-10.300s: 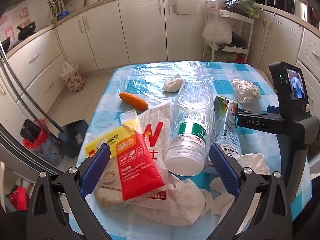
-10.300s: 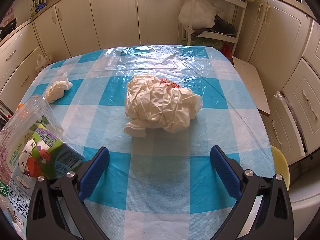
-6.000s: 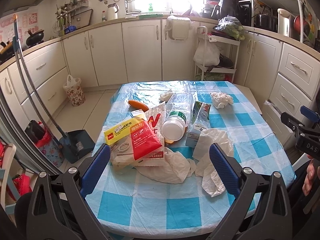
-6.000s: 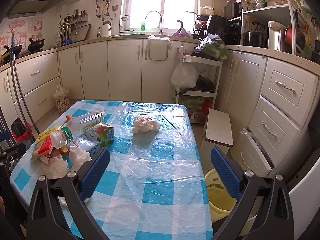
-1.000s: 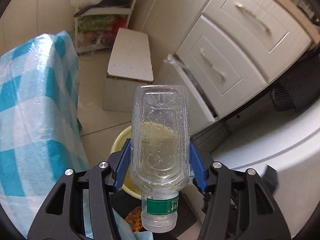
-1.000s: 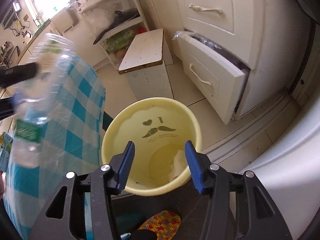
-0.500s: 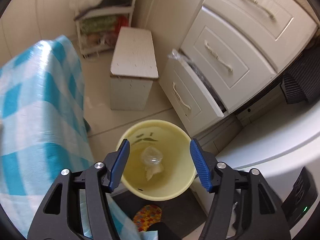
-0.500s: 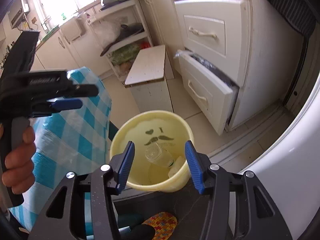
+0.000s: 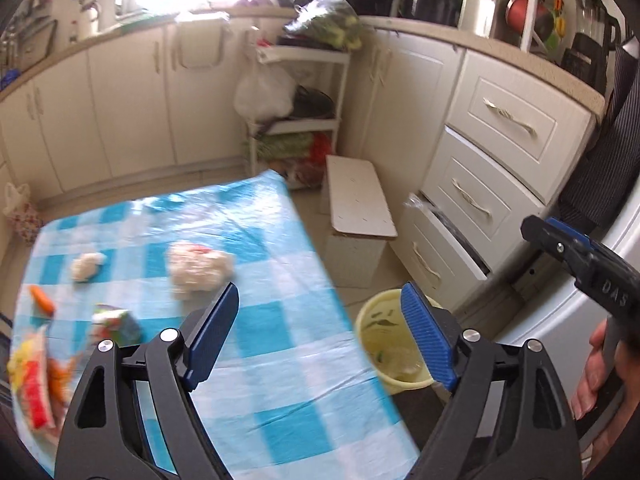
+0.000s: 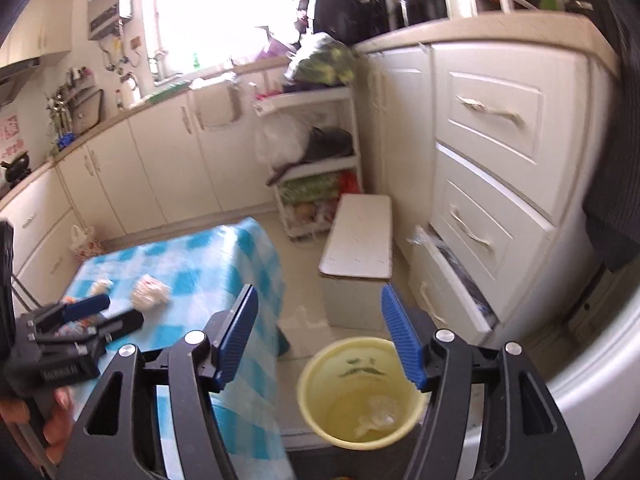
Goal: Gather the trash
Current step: 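Return both open tools to the table toward the tape package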
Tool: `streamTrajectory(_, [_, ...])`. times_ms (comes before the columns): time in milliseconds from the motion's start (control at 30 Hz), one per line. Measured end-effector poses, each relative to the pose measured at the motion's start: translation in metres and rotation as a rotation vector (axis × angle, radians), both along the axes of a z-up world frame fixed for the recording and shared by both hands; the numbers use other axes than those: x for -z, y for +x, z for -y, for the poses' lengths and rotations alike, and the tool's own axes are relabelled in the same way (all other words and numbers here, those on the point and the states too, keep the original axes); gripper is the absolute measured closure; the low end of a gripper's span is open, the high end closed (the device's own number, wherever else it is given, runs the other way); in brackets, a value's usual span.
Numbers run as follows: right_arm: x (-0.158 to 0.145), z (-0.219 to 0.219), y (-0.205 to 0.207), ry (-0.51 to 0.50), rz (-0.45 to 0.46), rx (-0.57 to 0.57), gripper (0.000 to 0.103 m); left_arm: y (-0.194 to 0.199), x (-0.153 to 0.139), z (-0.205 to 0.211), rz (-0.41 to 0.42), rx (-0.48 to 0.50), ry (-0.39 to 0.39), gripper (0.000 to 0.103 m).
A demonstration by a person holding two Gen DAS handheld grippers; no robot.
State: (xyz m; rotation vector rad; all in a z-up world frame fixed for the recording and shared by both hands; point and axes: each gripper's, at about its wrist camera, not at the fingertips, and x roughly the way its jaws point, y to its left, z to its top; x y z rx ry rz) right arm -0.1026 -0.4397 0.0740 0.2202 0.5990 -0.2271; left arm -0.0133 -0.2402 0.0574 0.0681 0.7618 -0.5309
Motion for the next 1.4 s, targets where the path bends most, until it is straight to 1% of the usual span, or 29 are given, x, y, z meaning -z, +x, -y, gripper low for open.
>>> streamTrajectory(67, [-0.006,-0.024,0.011,0.027,0.013,-0.029,0.04,-0.002,-0.011,-0.032,0.03,-0.038,0.004,0.022])
streamTrajectory(133, [-0.005,-0.049,0.02,0.058,0.017,-0.055,0.04,-0.004,-0.019,-0.063,0.055,-0.077,0.015,0.022])
streamTrajectory(200, [0.002,-0.074,0.03,0.093,0.022,-0.08,0.04,-0.005,-0.024,-0.091,0.066,-0.112,0.027,0.021])
streamTrajectory(233, [0.011,-0.088,0.033,0.096,0.027,-0.086,0.04,-0.004,-0.026,-0.108,0.071,-0.135,0.035,0.021])
streamTrajectory(267, [0.019,-0.101,0.037,0.086,0.018,-0.091,0.04,-0.004,-0.027,-0.124,0.076,-0.155,0.043,0.021])
streamTrajectory(333, [0.034,-0.125,0.046,0.064,-0.037,-0.135,0.04,-0.004,-0.027,-0.154,0.091,-0.199,0.064,0.02])
streamTrajectory(367, [0.037,-0.135,0.049,0.052,-0.054,-0.159,0.04,-0.005,-0.025,-0.167,0.097,-0.217,0.076,0.02])
streamTrajectory(400, [0.035,-0.144,0.049,0.026,-0.053,-0.176,0.04,-0.005,-0.023,-0.179,0.101,-0.234,0.086,0.02])
streamTrajectory(467, [0.03,-0.16,0.049,-0.06,-0.043,-0.192,0.04,-0.003,-0.014,-0.205,0.098,-0.272,0.11,0.019])
streamTrajectory(500, [0.033,-0.163,0.05,-0.077,-0.045,-0.196,0.04,-0.003,-0.01,-0.217,0.092,-0.289,0.113,0.019])
streamTrajectory(600, [0.039,-0.169,0.057,-0.086,-0.071,-0.211,0.04,0.0,0.007,-0.251,0.062,-0.352,0.099,0.019])
streamTrajectory(667, [0.04,-0.177,0.059,-0.121,-0.078,-0.219,0.04,0.005,0.018,-0.27,0.02,-0.392,0.074,0.019])
streamTrajectory(767, [0.043,-0.189,0.062,-0.154,-0.084,-0.23,0.04,0.011,0.029,-0.284,-0.027,-0.423,0.045,0.019])
streamTrajectory(967, [0.047,-0.206,0.073,-0.171,-0.096,-0.258,0.04,0.014,0.037,-0.286,-0.042,-0.43,0.05,0.019])
streamTrajectory(1200, [0.048,-0.219,0.081,-0.165,-0.095,-0.293,0.04,0.016,0.045,-0.282,-0.056,-0.433,0.08,0.019])
streamTrajectory(1400, [0.051,-0.218,0.082,-0.17,-0.106,-0.297,0.04,0.02,0.05,-0.283,-0.074,-0.44,0.082,0.019])
